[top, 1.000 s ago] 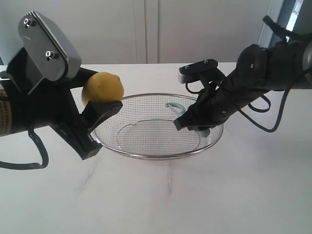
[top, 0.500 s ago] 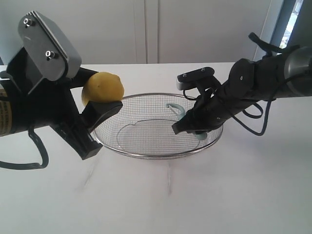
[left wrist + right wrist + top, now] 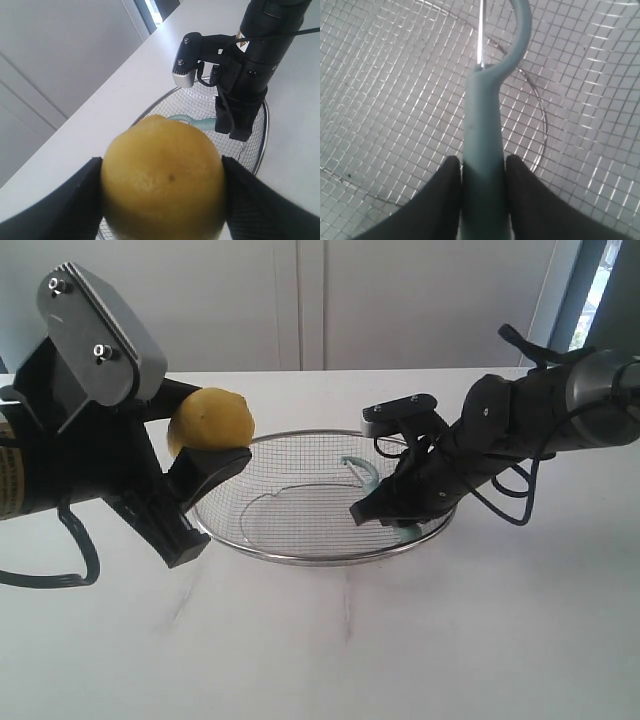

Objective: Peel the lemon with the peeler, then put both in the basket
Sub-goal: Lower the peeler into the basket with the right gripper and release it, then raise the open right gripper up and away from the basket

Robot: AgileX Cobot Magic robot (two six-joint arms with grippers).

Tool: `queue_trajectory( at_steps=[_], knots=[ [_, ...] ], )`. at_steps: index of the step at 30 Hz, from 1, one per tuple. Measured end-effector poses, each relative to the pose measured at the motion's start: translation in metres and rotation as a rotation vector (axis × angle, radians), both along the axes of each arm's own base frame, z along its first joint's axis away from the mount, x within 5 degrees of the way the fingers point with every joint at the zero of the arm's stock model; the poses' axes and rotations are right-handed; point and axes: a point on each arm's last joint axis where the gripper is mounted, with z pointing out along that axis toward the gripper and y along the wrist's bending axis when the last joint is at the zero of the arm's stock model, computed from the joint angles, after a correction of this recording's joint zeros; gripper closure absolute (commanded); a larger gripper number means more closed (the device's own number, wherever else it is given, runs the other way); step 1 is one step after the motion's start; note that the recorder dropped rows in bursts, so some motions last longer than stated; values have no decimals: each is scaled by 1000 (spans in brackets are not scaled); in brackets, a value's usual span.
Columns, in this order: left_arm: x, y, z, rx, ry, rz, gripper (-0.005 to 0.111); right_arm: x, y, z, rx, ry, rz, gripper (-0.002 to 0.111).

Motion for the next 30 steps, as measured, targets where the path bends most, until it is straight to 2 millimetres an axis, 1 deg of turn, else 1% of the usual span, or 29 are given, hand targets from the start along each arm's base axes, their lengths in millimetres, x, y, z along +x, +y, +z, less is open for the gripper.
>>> queue_trajectory(
  at_steps=[8, 12, 16, 19, 22, 23, 26, 30],
  knots=[
    [0, 0, 0, 0, 0, 0, 107, 0, 0, 0, 5, 0, -5, 74],
    [0, 0, 0, 0, 0, 0, 107, 0, 1, 15, 18, -15, 4, 74],
    [0, 0, 0, 0, 0, 0, 107, -6, 1, 49, 47, -42, 24, 75],
    [0, 0, 0, 0, 0, 0, 107, -19, -1, 79, 60, -30, 60, 81],
    [0, 0, 0, -1, 1, 0, 107, -39, -7, 108, 52, -13, 108, 100],
    [0, 0, 0, -1, 1, 0, 107, -46, -10, 118, 51, -13, 121, 108],
    [0, 0, 0, 0, 1, 2, 107, -69, -18, 147, 35, -31, 172, 108],
    [1, 1, -1, 9, 3, 17, 107, -98, -33, 178, -12, -78, 216, 108]
  ],
)
